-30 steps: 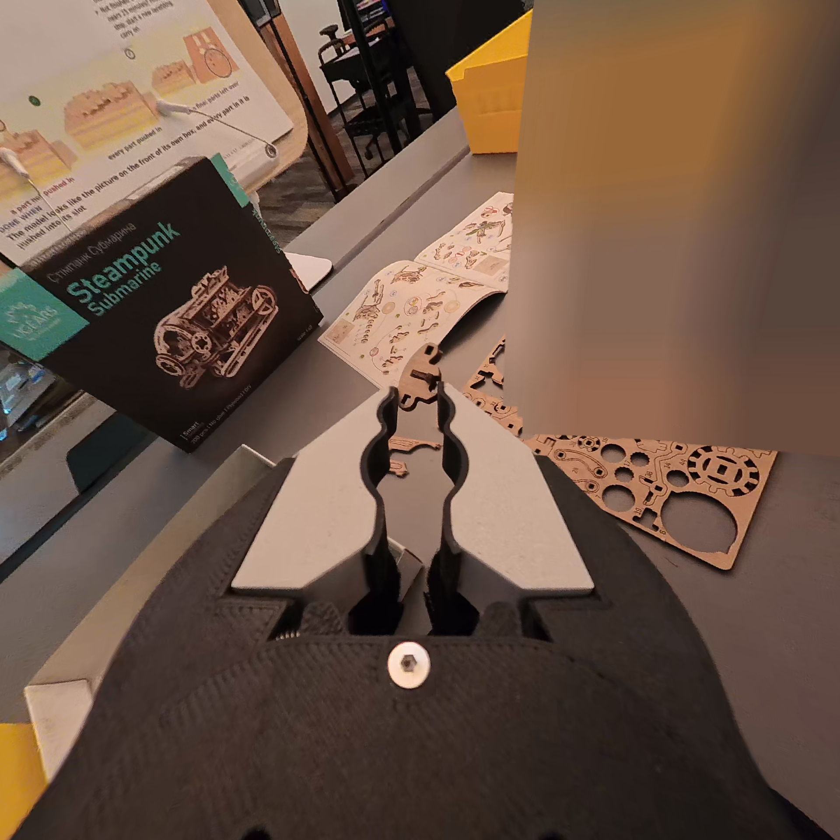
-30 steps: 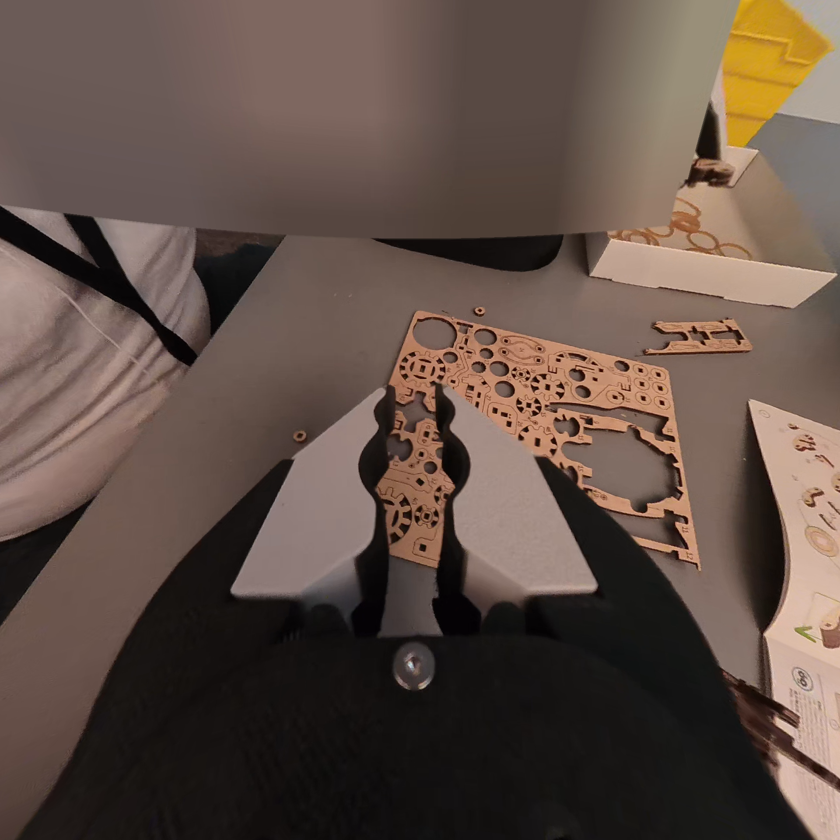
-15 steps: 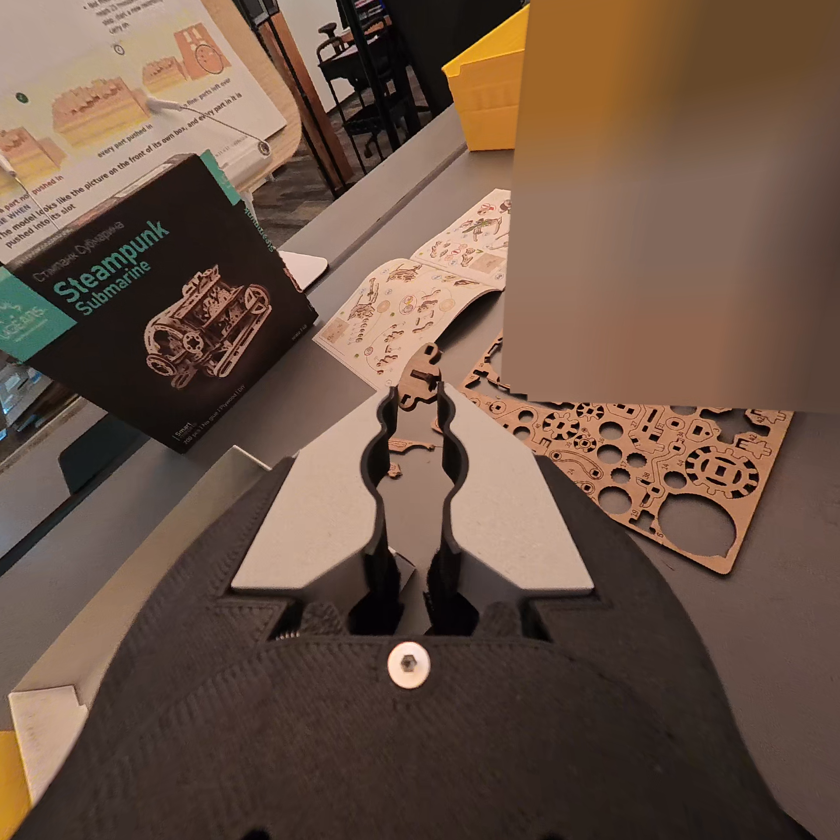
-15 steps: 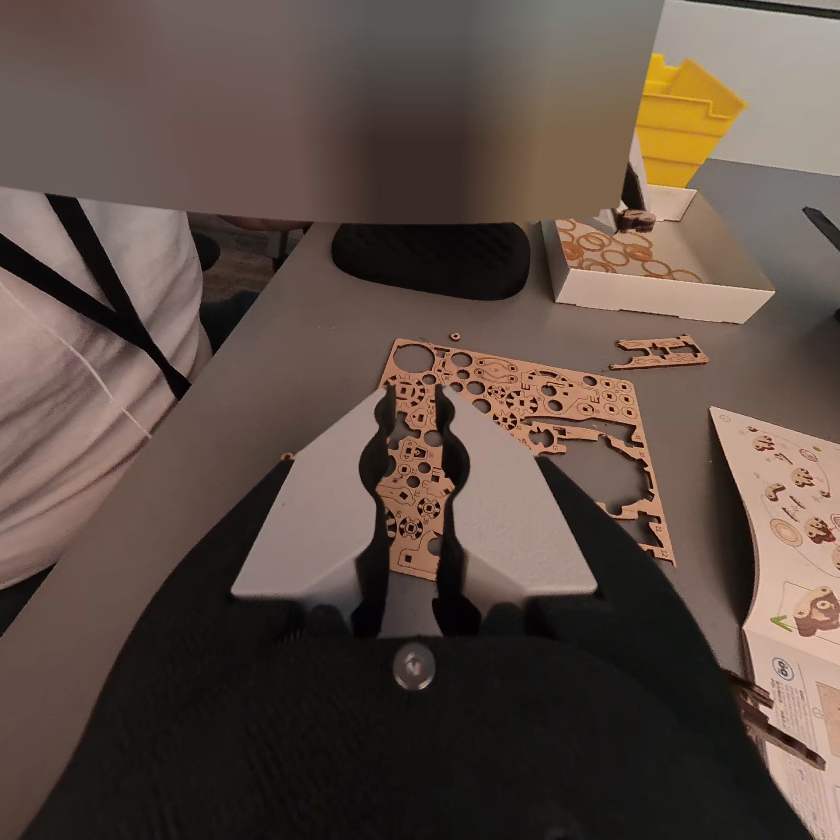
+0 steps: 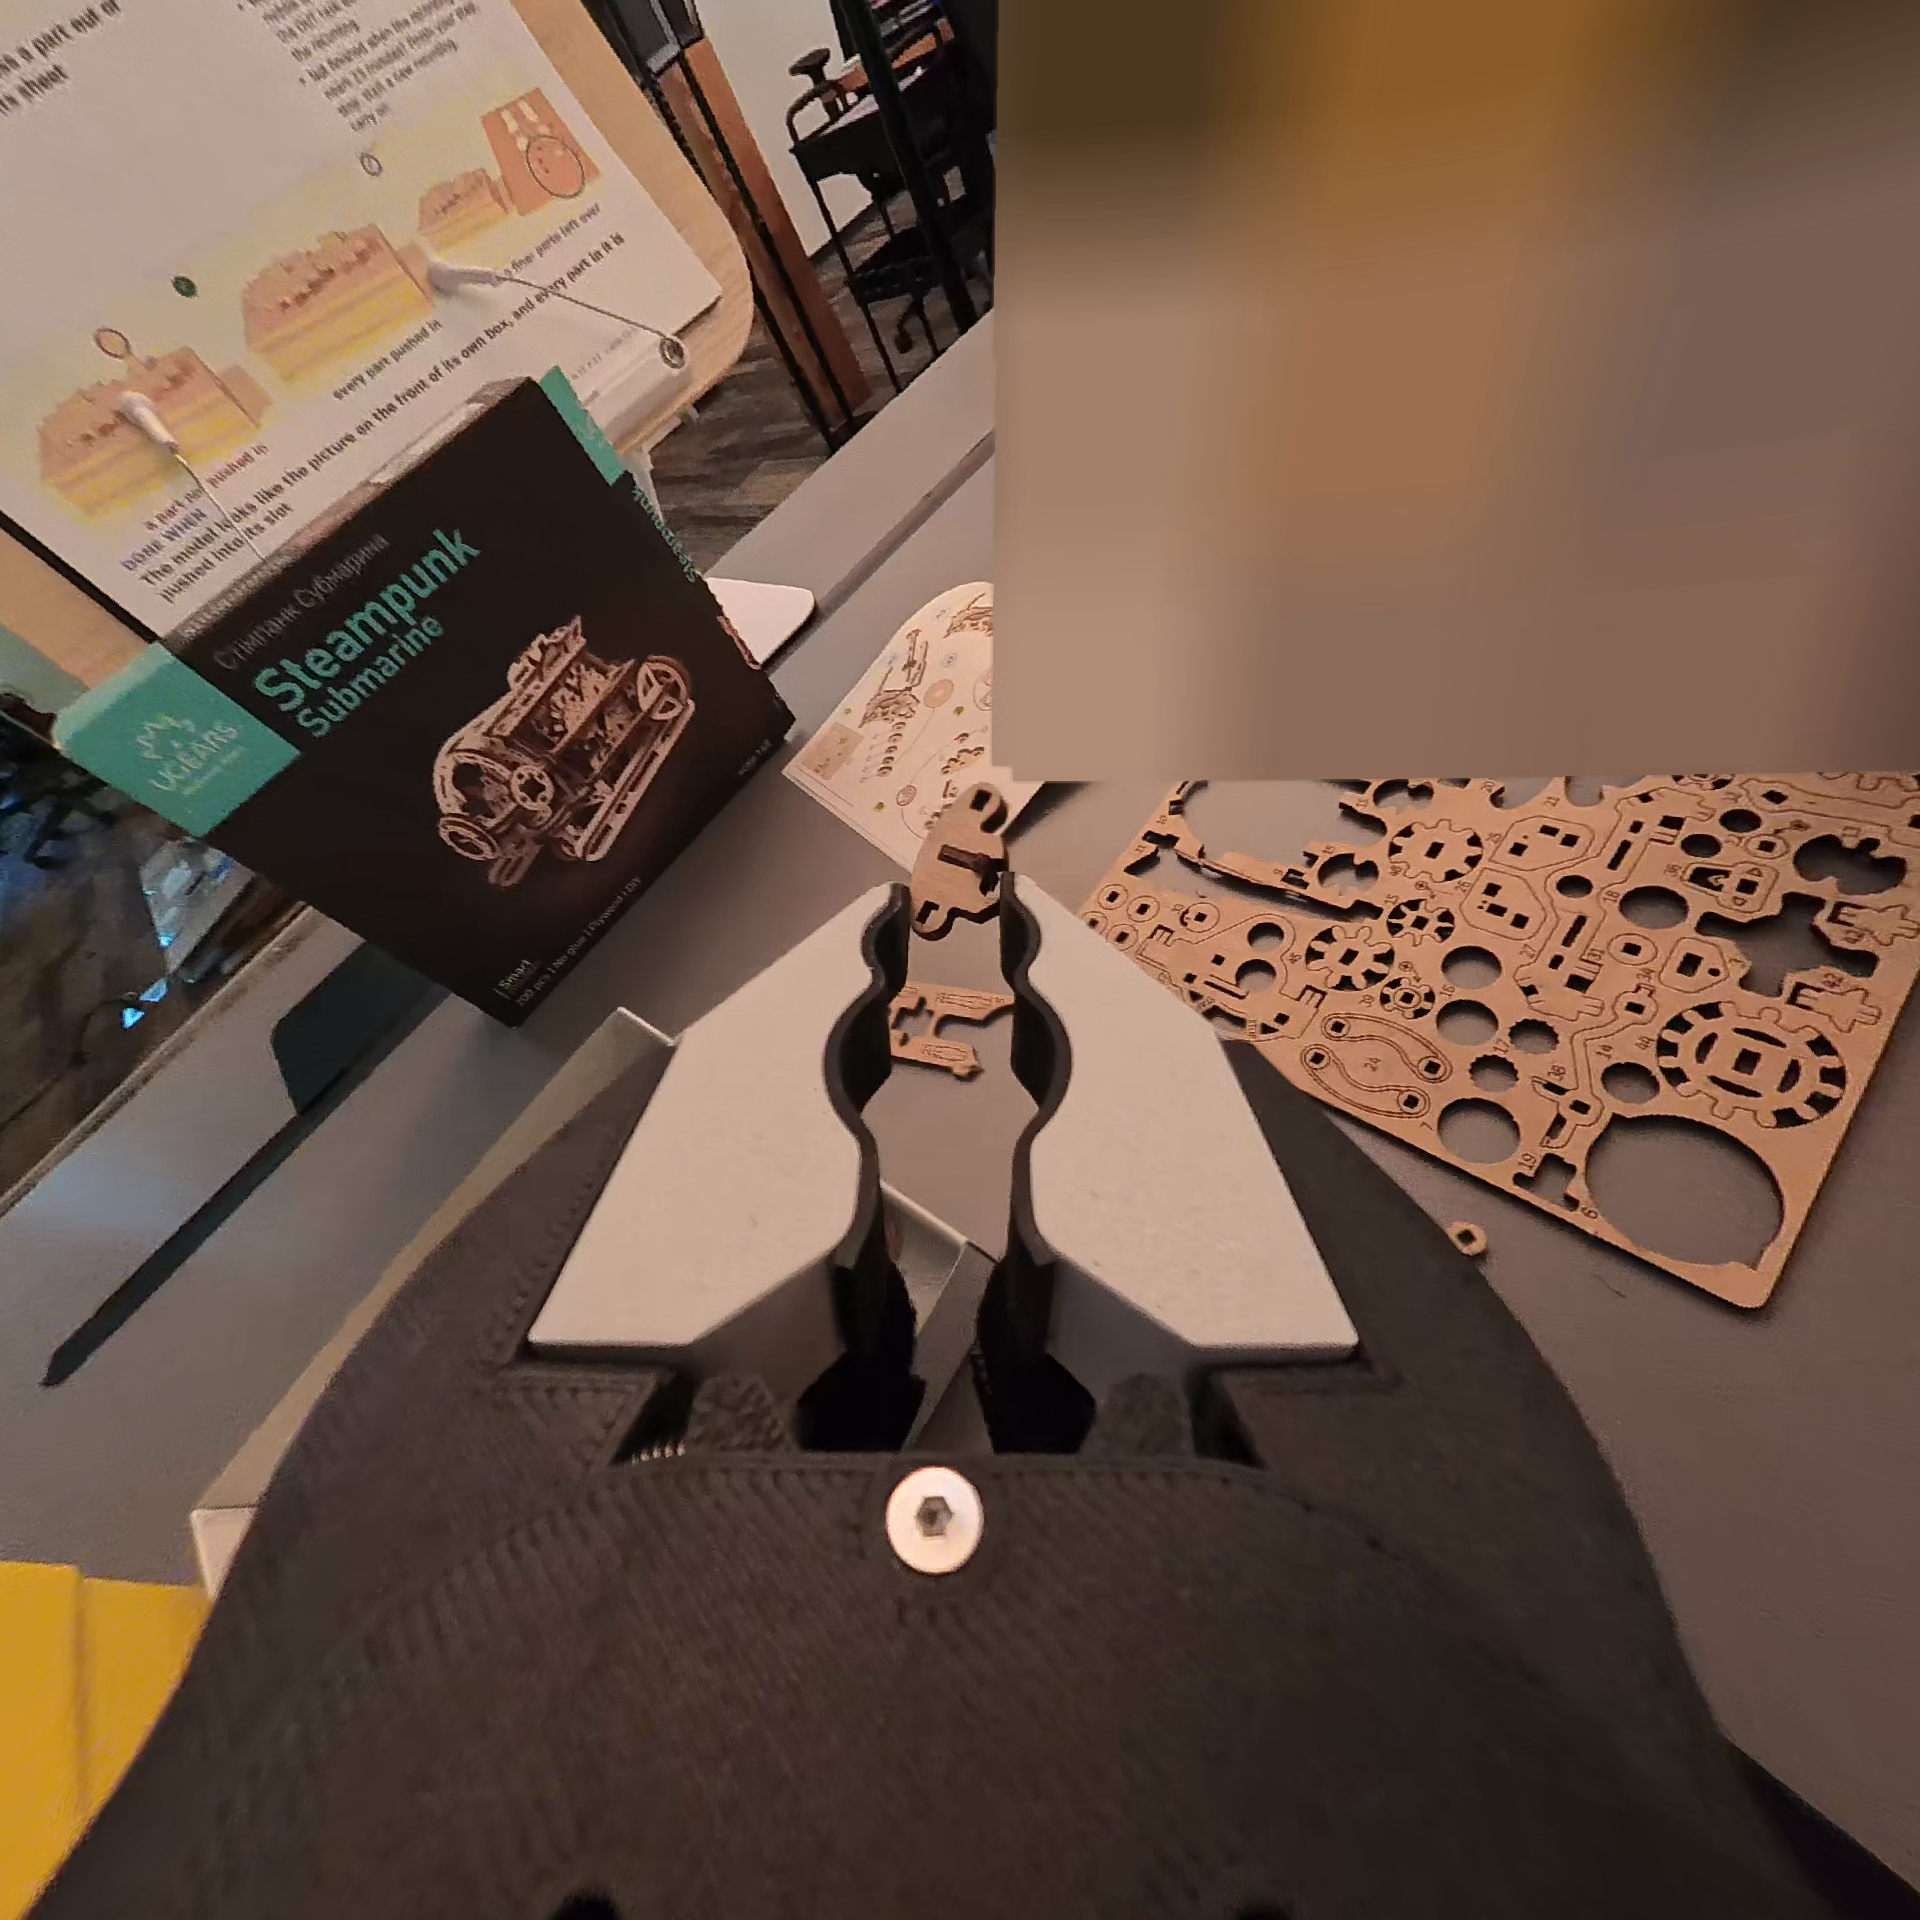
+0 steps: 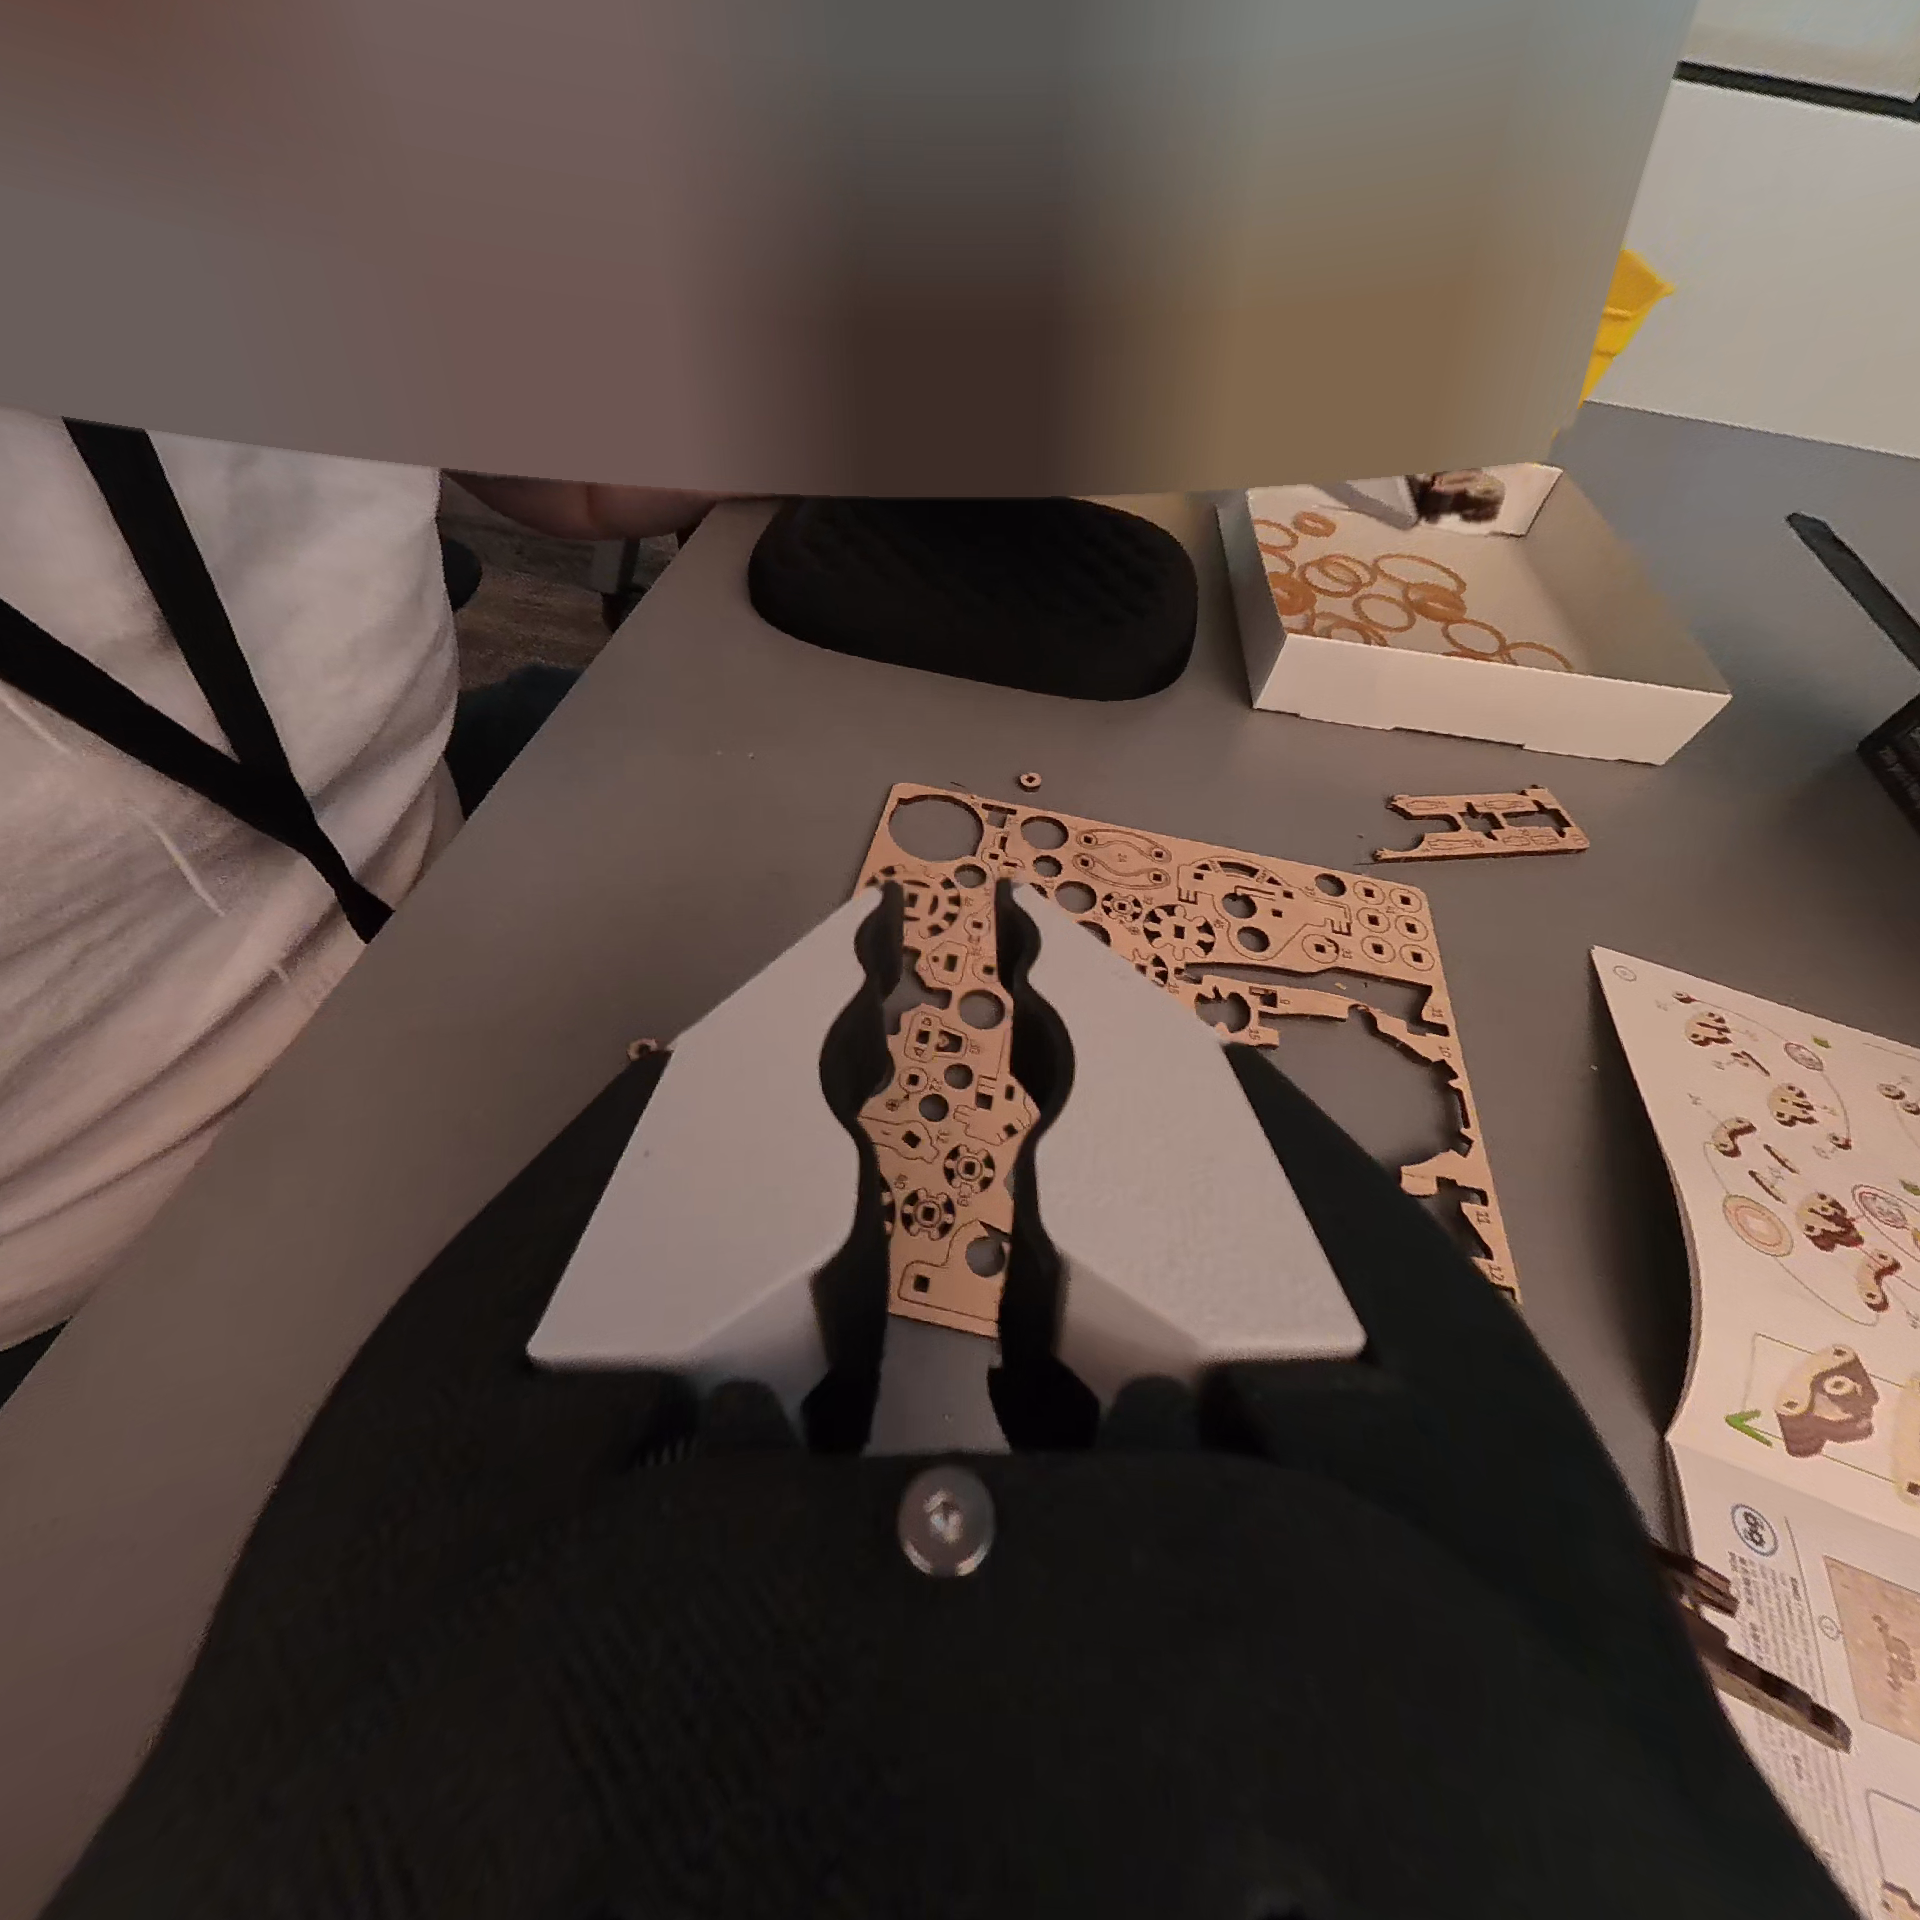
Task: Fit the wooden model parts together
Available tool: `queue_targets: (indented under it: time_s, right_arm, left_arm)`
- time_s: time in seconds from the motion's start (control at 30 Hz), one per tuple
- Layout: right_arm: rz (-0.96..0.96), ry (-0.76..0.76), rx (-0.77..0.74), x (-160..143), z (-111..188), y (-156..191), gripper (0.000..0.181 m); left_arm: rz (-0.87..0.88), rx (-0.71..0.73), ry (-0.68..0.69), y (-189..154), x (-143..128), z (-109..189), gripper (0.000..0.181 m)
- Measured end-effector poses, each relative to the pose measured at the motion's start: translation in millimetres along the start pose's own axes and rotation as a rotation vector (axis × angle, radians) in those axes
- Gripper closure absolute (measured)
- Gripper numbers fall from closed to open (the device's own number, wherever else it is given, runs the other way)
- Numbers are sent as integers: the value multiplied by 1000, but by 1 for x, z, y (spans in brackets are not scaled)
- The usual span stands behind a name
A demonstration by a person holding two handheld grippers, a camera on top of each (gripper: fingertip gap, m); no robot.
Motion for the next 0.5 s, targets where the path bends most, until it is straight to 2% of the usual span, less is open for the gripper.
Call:
queue_targets:
  time_s: [0.37, 0.5]
  right_arm:
    - [24, 45, -98, -3, -3, -6, 167]
    - [115, 61, -319, -1, 5, -20, 168]
  left_arm:
    - [-2, 13, 19, 2, -4, -3, 165]
    - [-4, 22, 20, 3, -4, -3, 165]
Point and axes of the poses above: each gripper's, where its closed fingertips meet, z back along the fingers, x out of its top, y = z × x across the jaws, the point moved 4 cm from there along z, back along the fingers, and after that the axes turned 12 degrees about y, right-handed, at the moved point
